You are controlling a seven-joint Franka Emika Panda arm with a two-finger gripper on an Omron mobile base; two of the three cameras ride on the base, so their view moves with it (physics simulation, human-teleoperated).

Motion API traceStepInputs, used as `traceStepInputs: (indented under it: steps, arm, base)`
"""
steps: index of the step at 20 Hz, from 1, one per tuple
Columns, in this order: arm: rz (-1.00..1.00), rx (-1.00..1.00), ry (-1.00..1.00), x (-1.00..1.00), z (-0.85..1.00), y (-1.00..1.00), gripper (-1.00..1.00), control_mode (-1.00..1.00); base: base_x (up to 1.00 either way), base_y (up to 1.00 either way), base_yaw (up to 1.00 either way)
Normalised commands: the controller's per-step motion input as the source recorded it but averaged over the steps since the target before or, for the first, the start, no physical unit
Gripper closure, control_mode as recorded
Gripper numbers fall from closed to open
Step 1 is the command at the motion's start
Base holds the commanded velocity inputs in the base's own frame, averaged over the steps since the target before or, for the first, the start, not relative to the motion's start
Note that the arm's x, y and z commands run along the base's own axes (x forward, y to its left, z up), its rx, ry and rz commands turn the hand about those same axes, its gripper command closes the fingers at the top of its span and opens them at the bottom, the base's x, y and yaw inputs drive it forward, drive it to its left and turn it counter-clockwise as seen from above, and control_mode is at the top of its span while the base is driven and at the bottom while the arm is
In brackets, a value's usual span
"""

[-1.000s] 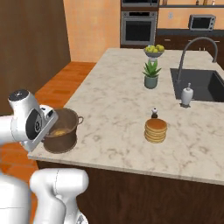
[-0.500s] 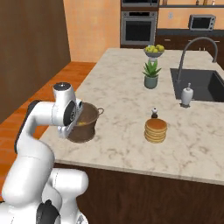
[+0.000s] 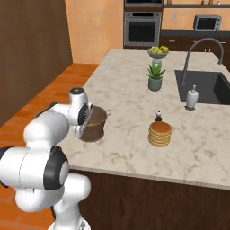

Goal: Open the cabinet, pick up the bread from the cabinet and place it in the basket. Then move the basket to the dining counter.

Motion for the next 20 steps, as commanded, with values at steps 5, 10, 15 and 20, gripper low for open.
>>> traceStepInputs:
  steps: [5,10,15,20]
  arm:
    - [-0.01,-0.08,0.0,0.86,-0.58,0.06,1.0,-1.0]
    - [0.0,0.0,0.0,0.34,-0.57,-0.04,-1.0,-1.0]
    - [0.0,0.0,0.0,-0.15,-0.12,-0.16,-1.0,-1.0]
    - [0.0,0.0,-0.1,-0.26,0.44,0.0,-1.0,-1.0]
  base:
    - [0.0,0.0,0.0]
    - [0.0,0.0,0.0]
    - [0.0,0.0,0.0]
    - [0.0,0.0,0.0]
